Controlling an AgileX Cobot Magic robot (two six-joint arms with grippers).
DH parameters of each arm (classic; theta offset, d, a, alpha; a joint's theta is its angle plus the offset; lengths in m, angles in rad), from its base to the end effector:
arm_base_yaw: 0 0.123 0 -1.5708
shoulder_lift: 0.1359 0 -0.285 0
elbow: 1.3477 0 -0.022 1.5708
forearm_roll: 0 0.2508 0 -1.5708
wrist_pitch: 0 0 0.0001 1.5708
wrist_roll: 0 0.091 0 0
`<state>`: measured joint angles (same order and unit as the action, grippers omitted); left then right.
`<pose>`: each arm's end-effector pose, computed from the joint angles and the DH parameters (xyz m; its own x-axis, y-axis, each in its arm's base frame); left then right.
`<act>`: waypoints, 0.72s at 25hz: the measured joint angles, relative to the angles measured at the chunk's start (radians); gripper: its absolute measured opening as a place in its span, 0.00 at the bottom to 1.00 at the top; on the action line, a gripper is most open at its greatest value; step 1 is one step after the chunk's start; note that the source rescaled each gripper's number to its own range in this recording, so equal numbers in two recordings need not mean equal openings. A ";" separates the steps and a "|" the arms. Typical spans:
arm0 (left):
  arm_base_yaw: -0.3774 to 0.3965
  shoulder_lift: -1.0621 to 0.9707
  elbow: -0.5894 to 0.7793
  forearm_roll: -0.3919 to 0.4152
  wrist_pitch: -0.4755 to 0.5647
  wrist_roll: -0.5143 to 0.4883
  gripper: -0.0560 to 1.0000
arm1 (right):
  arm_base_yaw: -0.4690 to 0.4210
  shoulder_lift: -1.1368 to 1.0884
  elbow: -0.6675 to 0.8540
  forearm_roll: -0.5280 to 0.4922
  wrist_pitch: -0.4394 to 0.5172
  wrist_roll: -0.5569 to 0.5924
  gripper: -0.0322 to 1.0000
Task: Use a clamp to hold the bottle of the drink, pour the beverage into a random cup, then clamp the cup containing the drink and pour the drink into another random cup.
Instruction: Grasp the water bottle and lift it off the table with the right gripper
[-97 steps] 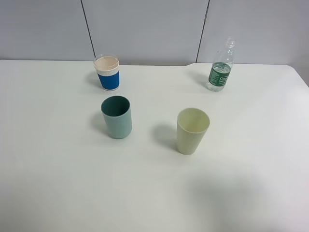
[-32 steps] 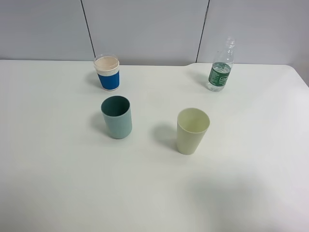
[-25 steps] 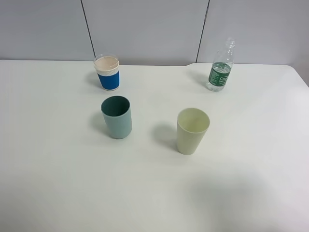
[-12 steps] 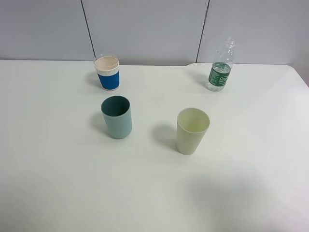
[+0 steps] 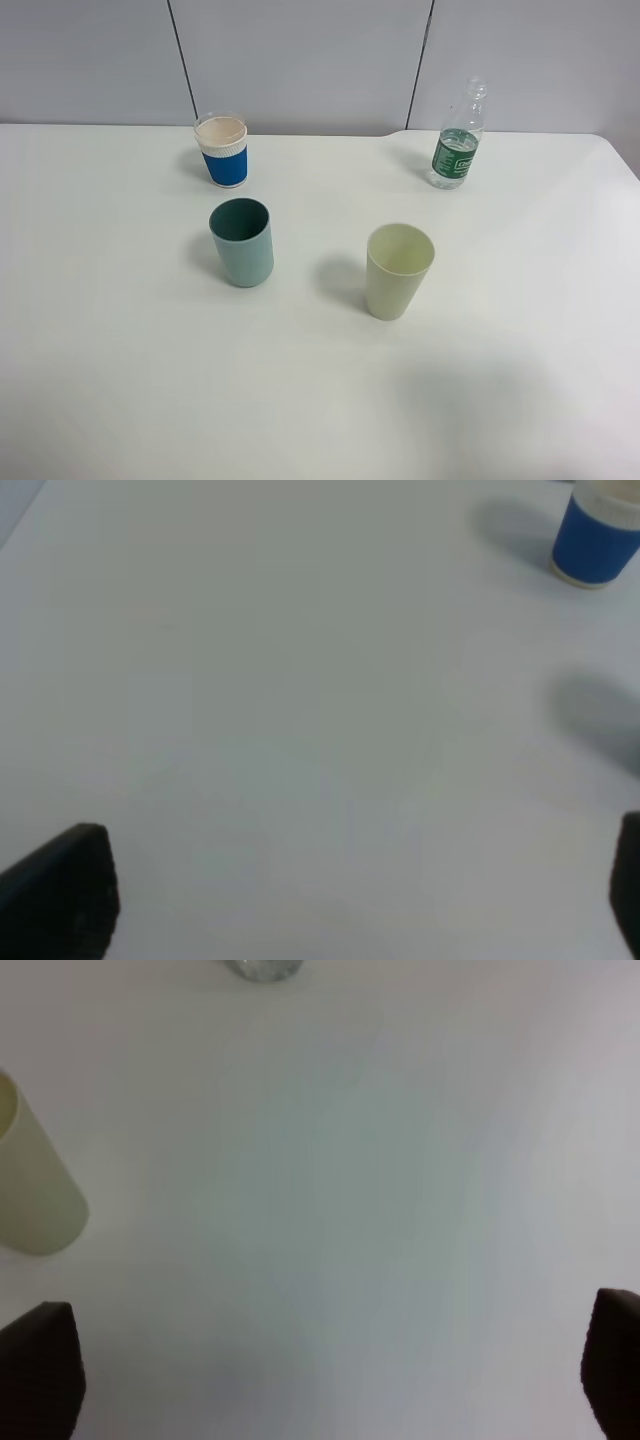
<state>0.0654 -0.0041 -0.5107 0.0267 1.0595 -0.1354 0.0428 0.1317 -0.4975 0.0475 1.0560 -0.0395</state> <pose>-0.0068 0.0017 0.2804 -0.4268 -0.1502 -0.8918 -0.1393 0.9853 -0.0993 0.0157 0.0044 0.2763 -0.5649 -0.0403 -0.8242 -0.0859 0.9963 0.0101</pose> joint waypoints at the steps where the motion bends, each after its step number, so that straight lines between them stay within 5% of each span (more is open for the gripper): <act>1: 0.000 0.000 0.000 0.000 0.000 0.000 1.00 | 0.000 0.023 -0.006 0.000 -0.007 0.000 1.00; 18: 0.000 0.000 0.000 0.000 0.000 0.001 1.00 | 0.000 0.459 -0.053 -0.001 -0.526 -0.003 1.00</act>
<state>0.0654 -0.0041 -0.5107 0.0267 1.0595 -0.1346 0.0428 0.5903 -0.5502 0.0465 0.5298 -0.0423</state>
